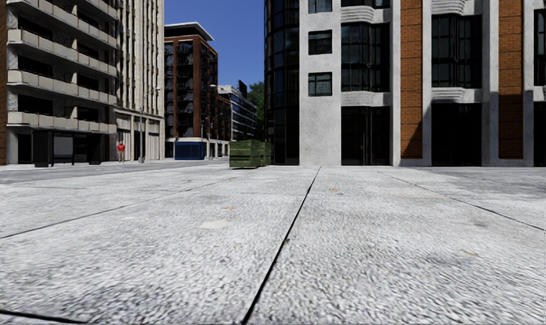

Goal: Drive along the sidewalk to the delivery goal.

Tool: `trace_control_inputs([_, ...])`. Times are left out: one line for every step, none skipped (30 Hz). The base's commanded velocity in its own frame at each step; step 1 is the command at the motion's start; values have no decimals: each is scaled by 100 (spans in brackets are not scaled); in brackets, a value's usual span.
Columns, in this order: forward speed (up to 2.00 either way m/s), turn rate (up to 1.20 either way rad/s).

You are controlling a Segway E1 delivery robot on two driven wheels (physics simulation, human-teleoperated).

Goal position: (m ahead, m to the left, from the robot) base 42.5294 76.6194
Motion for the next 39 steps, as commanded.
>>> trace_control_inputs([200,74])
trace_control_inputs([200,74])
trace_control_inputs([200,74])
trace_control_inputs([200,74])
trace_control_inputs([200,74])
trace_control_inputs([200,74])
trace_control_inputs([200,74])
trace_control_inputs([200,74])
trace_control_inputs([200,74])
trace_control_inputs([200,74])
trace_control_inputs([200,74])
trace_control_inputs([200,74])
trace_control_inputs([200,72])
trace_control_inputs([200,0])
trace_control_inputs([200,0])
trace_control_inputs([200,0])
trace_control_inputs([200,0])
trace_control_inputs([200,0])
trace_control_inputs([200,0])
trace_control_inputs([200,0])
trace_control_inputs([200,0])
trace_control_inputs([200,0])
trace_control_inputs([200,0])
trace_control_inputs([200,0])
trace_control_inputs([200,0])
trace_control_inputs([200,0])
trace_control_inputs([200,0])
trace_control_inputs([200,0])
trace_control_inputs([200,0])
trace_control_inputs([200,0])
trace_control_inputs([200,0])
trace_control_inputs([200,0])
trace_control_inputs([200,0])
trace_control_inputs([200,0])
trace_control_inputs([200,0])
trace_control_inputs([200,0])
trace_control_inputs([200,0])
trace_control_inputs([200,0])
trace_control_inputs([200,0])
